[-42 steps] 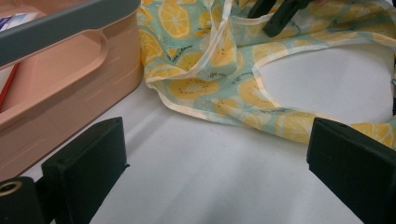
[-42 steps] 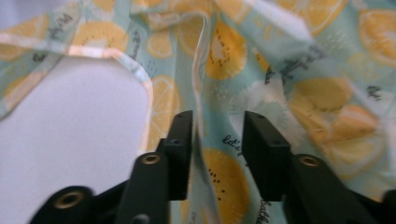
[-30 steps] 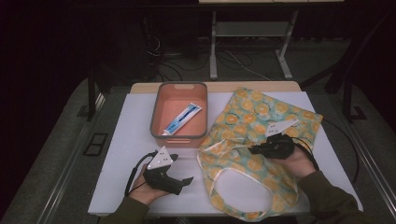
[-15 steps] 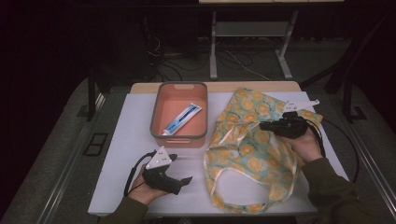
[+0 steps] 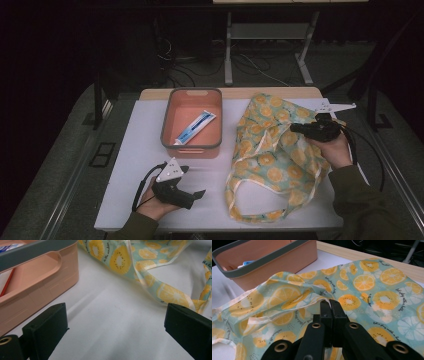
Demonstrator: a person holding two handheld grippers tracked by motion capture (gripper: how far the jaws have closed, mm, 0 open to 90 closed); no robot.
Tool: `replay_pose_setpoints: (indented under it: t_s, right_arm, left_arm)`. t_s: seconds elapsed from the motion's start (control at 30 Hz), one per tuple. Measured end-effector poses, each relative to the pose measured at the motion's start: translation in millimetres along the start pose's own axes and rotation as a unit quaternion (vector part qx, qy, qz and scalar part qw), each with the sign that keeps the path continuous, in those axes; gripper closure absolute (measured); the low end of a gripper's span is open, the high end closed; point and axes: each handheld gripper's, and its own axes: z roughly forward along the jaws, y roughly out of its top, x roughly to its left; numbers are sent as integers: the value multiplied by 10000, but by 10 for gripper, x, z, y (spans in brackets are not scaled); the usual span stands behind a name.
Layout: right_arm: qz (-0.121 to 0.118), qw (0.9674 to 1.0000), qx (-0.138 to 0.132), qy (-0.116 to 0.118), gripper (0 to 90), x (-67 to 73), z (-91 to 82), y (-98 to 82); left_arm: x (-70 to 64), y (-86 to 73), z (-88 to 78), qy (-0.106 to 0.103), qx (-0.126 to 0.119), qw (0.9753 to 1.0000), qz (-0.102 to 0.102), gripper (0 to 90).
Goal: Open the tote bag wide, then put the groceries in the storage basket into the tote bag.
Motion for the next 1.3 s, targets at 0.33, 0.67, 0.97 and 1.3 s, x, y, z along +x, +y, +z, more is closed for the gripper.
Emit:
replay_pose_setpoints:
  t_s: [0.33, 0.67, 0.97, 1.3]
  right_arm:
    - [-78, 9999, 37, 85, 894, 53, 30, 4]
    - [-134, 9998, 60, 140, 894, 68, 51, 10]
    - [-161, 9997, 112, 175, 894, 88, 82, 11]
    - [-215, 9995, 117, 205, 895, 113, 100, 18]
  left_arm:
    - [6, 151, -80, -154, -56, 9999, -31, 30]
    - [257, 717, -112, -149, -133, 9998, 67, 77]
    - [785, 1047, 45, 249, -84, 9996, -141, 183]
    - [1294, 1208, 449, 698, 807, 9937, -351, 316]
